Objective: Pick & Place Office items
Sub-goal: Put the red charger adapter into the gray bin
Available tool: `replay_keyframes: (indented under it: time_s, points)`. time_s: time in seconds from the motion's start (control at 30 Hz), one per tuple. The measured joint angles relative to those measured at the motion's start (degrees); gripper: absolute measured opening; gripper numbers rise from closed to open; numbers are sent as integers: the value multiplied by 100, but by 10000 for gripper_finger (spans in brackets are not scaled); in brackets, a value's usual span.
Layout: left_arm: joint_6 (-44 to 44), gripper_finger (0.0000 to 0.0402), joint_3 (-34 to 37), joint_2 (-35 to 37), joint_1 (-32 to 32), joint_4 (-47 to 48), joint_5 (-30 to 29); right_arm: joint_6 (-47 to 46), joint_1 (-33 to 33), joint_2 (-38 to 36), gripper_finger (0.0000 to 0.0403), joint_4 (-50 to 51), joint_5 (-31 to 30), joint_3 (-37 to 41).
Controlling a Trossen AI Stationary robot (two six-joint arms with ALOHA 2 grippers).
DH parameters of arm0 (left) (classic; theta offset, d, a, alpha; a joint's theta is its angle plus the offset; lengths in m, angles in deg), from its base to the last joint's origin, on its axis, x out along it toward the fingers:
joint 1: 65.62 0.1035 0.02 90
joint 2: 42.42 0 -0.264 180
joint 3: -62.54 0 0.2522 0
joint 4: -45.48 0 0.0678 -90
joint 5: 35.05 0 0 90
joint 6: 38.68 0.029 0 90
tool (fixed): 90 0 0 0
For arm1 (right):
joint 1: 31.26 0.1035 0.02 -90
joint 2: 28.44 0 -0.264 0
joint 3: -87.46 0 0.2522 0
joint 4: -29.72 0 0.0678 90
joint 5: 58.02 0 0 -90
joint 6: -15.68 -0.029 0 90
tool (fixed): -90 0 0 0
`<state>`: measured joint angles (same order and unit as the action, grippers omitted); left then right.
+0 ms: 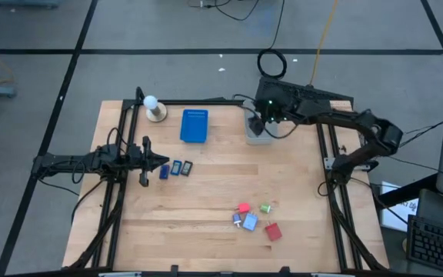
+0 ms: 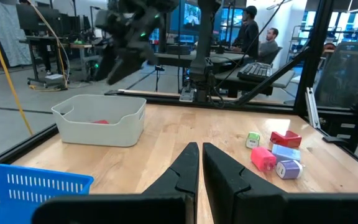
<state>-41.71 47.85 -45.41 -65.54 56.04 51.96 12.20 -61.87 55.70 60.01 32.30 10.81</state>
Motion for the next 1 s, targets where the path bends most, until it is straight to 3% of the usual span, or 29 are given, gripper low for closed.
replay_keyframes:
  time_s: [0.43, 0.83, 1.0]
  points:
    - [0, 21, 0, -1, 0, 0, 2, -486, 1620, -922, 242, 660, 1, 0]
    - [0, 21, -1, 0, -1, 0, 2, -1012, 3078, -1042, 242, 670, -30, 1]
    - [0, 21, 0, 0, 0, 0, 2, -1094, 3548, -1108, 242, 243, -52, 319]
